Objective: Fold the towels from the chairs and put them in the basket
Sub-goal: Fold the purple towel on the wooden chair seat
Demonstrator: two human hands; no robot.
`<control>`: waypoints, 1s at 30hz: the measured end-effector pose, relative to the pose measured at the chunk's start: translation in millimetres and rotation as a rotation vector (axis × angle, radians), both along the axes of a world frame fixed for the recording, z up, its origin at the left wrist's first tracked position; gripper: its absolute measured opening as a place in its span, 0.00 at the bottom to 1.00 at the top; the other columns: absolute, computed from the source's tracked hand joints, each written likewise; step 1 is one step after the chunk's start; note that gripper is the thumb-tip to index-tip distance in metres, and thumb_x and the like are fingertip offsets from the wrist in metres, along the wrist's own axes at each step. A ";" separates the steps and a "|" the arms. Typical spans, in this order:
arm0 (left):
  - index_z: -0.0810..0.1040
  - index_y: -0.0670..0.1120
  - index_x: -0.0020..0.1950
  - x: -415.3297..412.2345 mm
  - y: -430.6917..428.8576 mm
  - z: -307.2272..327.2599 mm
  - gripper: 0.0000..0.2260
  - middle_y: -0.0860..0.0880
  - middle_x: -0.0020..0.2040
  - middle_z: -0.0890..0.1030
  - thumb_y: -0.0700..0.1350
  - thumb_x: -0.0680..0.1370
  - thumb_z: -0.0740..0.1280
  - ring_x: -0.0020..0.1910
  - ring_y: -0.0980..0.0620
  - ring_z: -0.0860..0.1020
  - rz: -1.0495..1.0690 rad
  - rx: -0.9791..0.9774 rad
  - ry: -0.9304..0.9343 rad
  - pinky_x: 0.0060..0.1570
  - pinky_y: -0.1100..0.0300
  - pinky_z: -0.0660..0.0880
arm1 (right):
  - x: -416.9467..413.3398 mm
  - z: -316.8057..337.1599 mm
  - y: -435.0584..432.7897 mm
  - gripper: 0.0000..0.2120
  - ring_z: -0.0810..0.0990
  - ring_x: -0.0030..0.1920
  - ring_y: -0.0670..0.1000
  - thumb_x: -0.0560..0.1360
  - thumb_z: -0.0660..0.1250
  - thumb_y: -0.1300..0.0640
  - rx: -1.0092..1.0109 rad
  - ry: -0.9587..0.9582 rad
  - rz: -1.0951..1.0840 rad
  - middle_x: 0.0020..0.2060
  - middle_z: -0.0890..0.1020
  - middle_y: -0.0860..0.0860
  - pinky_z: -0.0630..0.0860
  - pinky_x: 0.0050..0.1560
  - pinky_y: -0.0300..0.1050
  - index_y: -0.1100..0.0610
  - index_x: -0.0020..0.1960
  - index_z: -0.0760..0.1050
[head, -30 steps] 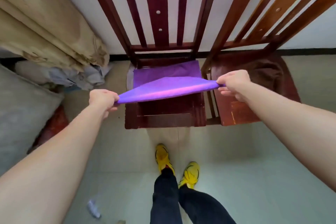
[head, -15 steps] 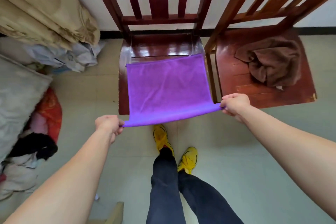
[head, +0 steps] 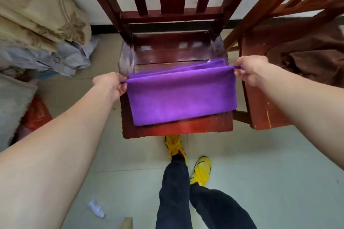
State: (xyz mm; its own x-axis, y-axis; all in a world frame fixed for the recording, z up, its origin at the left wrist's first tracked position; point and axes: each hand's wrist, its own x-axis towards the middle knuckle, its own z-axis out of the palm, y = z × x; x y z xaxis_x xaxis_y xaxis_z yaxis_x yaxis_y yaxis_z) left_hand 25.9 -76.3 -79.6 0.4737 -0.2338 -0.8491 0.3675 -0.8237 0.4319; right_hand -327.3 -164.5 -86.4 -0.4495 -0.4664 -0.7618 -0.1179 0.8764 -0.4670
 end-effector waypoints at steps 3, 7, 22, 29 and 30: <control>0.65 0.45 0.39 8.3 -20.0 -25.6 0.12 0.45 0.35 0.69 0.31 0.78 0.58 0.11 0.59 0.63 0.036 0.015 0.027 0.17 0.71 0.67 | 9.3 -22.9 -20.0 0.08 0.69 0.14 0.42 0.72 0.67 0.69 -0.033 0.014 -0.014 0.32 0.74 0.54 0.73 0.21 0.35 0.60 0.38 0.72; 0.71 0.42 0.42 8.1 -30.0 -41.6 0.09 0.43 0.38 0.74 0.29 0.76 0.60 0.28 0.52 0.73 0.236 -0.068 -0.070 0.24 0.66 0.74 | 18.7 -33.0 -25.6 0.07 0.82 0.30 0.46 0.73 0.65 0.69 -0.161 -0.054 -0.083 0.36 0.81 0.55 0.77 0.28 0.37 0.58 0.44 0.76; 0.68 0.49 0.60 -28.1 -14.1 -52.9 0.17 0.47 0.36 0.78 0.37 0.76 0.69 0.29 0.53 0.76 -0.353 -0.140 -0.097 0.26 0.65 0.71 | 31.3 -42.5 -12.4 0.12 0.84 0.43 0.48 0.75 0.65 0.65 -0.204 -0.080 -0.034 0.45 0.84 0.53 0.78 0.39 0.40 0.56 0.58 0.76; 0.78 0.44 0.46 -79.5 54.7 -34.0 0.03 0.45 0.37 0.80 0.37 0.75 0.68 0.31 0.53 0.79 -0.406 -0.056 0.131 0.28 0.65 0.74 | 58.9 -32.3 77.8 0.06 0.84 0.34 0.46 0.75 0.67 0.63 0.022 -0.366 0.282 0.37 0.85 0.52 0.76 0.29 0.36 0.54 0.44 0.80; 0.79 0.44 0.47 -83.8 67.9 -35.8 0.02 0.45 0.38 0.82 0.39 0.75 0.68 0.33 0.52 0.81 -0.416 -0.006 0.182 0.31 0.63 0.75 | 55.7 -34.3 90.6 0.05 0.85 0.37 0.47 0.76 0.67 0.62 0.109 -0.399 0.343 0.39 0.86 0.52 0.77 0.33 0.37 0.54 0.45 0.80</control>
